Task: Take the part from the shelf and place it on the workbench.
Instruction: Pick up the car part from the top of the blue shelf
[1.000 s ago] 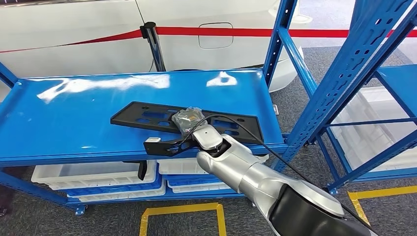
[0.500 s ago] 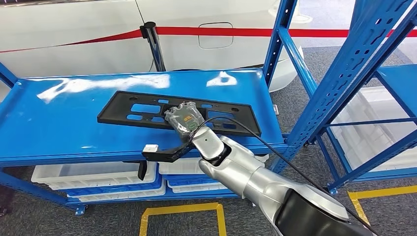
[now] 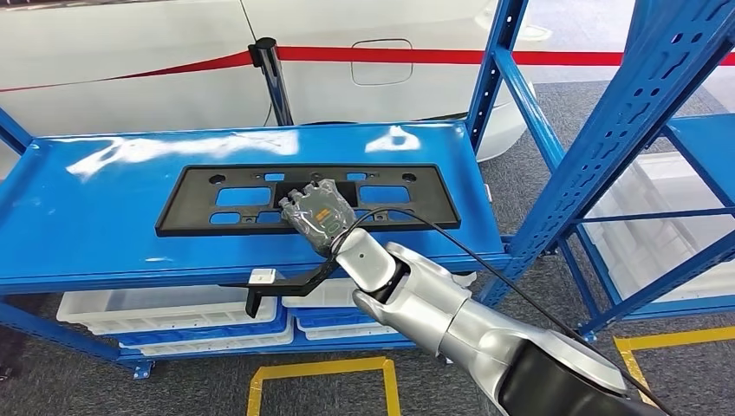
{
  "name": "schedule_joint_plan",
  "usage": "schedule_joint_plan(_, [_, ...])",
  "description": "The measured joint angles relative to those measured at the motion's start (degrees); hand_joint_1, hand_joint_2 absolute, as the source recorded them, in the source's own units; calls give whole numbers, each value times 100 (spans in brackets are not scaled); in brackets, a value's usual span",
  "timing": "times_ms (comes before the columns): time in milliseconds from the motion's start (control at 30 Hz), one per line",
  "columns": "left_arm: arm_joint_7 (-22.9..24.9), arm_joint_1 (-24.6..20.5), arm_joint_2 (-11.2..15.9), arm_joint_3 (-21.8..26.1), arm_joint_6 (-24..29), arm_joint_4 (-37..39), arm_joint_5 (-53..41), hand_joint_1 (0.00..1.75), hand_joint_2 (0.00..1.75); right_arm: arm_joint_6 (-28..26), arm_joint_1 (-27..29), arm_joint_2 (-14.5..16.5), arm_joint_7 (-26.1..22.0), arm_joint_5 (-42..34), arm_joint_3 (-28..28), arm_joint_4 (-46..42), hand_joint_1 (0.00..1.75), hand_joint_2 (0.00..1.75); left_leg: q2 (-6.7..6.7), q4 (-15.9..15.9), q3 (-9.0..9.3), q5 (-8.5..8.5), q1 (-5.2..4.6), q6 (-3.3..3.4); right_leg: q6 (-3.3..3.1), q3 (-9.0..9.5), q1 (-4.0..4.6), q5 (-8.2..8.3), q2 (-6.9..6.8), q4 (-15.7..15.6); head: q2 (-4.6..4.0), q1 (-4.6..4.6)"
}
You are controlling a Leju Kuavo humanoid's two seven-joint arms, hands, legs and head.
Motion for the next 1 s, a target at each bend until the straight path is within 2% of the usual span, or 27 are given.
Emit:
schedule_joint_plan(33, [0,-2,1,-10,-3,0,-1,0,175,8,2,-15,2,4,1,-37,175,175,10,-34,22,28,16,28,19,-37,1,-92,-2,112,0,3])
schedule_joint_plan(67, [-1,-3,1,-21,-9,0,-4,0,175,23,5,-33,4,5,2,-69,175,175,20,-65,42,54,36,51,39,-130,0,-252,-5,352,0,6])
schedule_joint_plan(133, [-3,-3,1,-48,-27,0,-9,0,175,74,24,-84,4,6,5,-119,175,175,29,-79,54,63,43,66,74,-467,-20,-669,-11,1146,0,13])
schedule_joint_plan(167, [-7,-3,0,-60,-34,0,-13,0,175,101,45,-113,5,5,7,-138,175,175,28,-77,52,63,47,65,94,-635,-35,-806,-12,1517,0,13])
schedule_joint_plan(200, [-11,-3,0,-70,-38,0,-17,0,175,120,68,-139,5,4,8,-150,175,175,27,-73,50,62,56,63,115,-726,-52,-836,-14,1719,0,13])
schedule_joint_plan(233, [-15,-4,0,-76,-40,0,-24,0,175,132,89,-159,5,2,9,-158,175,175,25,-66,48,60,71,54,139,-701,-73,-747,-17,1677,0,13])
schedule_joint_plan(267, [-17,-7,0,-80,-42,0,-31,0,175,138,102,-174,5,1,9,-169,175,175,24,-52,46,55,93,32,169,-565,-100,-570,-23,1409,0,13])
schedule_joint_plan(333, [-17,-18,6,-85,-46,0,-43,0,175,143,107,-195,3,-5,9,-201,175,175,17,3,25,30,133,-51,230,-137,-143,-211,-19,596,0,15])
schedule_joint_plan(367, [-17,-26,12,-90,-47,0,-53,0,175,149,108,-204,-4,-10,9,-227,175,175,11,34,10,20,135,-105,220,-7,-147,-108,2,341,0,15])
schedule_joint_plan(400, [-16,-32,18,-94,-48,0,-62,0,175,159,109,-216,-11,-18,9,-248,175,175,2,61,-10,17,133,-153,188,49,-145,-84,24,213,0,17])
schedule_joint_plan(500, [-14,-44,24,-117,-52,0,-76,0,175,186,118,-238,-21,-53,9,-279,175,175,-19,104,-84,38,141,-258,25,-52,-133,-90,47,239,1,15])
schedule_joint_plan(533, [-13,-49,24,-129,-55,0,-80,0,175,190,119,-239,-21,-62,9,-291,175,175,-14,184,-134,-37,150,-277,-27,-94,-129,-64,43,248,1,13])
schedule_joint_plan(567, [-11,-54,24,-144,-60,0,-87,0,175,193,120,-241,-21,-65,9,-304,175,175,-6,369,-211,-194,155,-285,-76,-134,-126,-34,37,246,0,12])
schedule_joint_plan(633, [-10,-79,24,-173,-73,-1,-99,0,175,197,120,-250,-24,-72,9,-327,175,175,7,1081,-438,-691,135,-282,-157,-207,-98,25,26,245,0,9])
schedule_joint_plan(667, [-9,-96,24,-185,-81,-2,-103,0,175,198,122,-257,-32,-76,9,-331,175,175,6,1485,-542,-911,117,-272,-184,-241,-74,52,19,247,0,8])
schedule_joint_plan(700, [-4,-111,24,-196,-87,-2,-104,0,175,198,126,-265,-41,-80,9,-332,175,175,6,1775,-585,-1044,98,-253,-206,-275,-45,80,13,248,0,8])
schedule_joint_plan(733, [6,-120,24,-207,-92,-2,-106,0,175,198,130,-273,-53,-85,9,-333,175,175,5,1873,-539,-1073,75,-220,-223,-311,-12,110,10,248,0,8])
schedule_joint_plan(767, [19,-121,24,-221,-94,-2,-109,0,175,198,133,-281,-65,-90,9,-333,175,175,5,1743,-394,-1004,47,-168,-236,-347,22,142,10,249,0,9])
schedule_joint_plan(867, [50,-91,38,-265,-102,-1,-118,0,175,197,131,-290,-81,-99,9,-351,175,175,16,579,318,-677,-76,68,-240,-445,94,242,17,247,0,13])
schedule_joint_plan(900, [55,-81,45,-278,-103,-1,-119,0,175,197,128,-291,-82,-98,9,-360,175,175,21,289,465,-634,-114,120,-220,-468,93,281,9,240,0,15])
schedule_joint_plan(933, [58,-76,53,-292,-102,0,-119,0,175,195,124,-291,-83,-98,9,-367,175,175,25,129,529,-619,-149,156,-191,-486,79,322,-2,229,0,15])
schedule_joint_plan(1000, [63,-71,55,-316,-99,0,-118,0,175,190,122,-294,-86,-98,9,-375,175,175,19,44,508,-520,-171,181,-114,-506,56,424,-18,171,0,13])
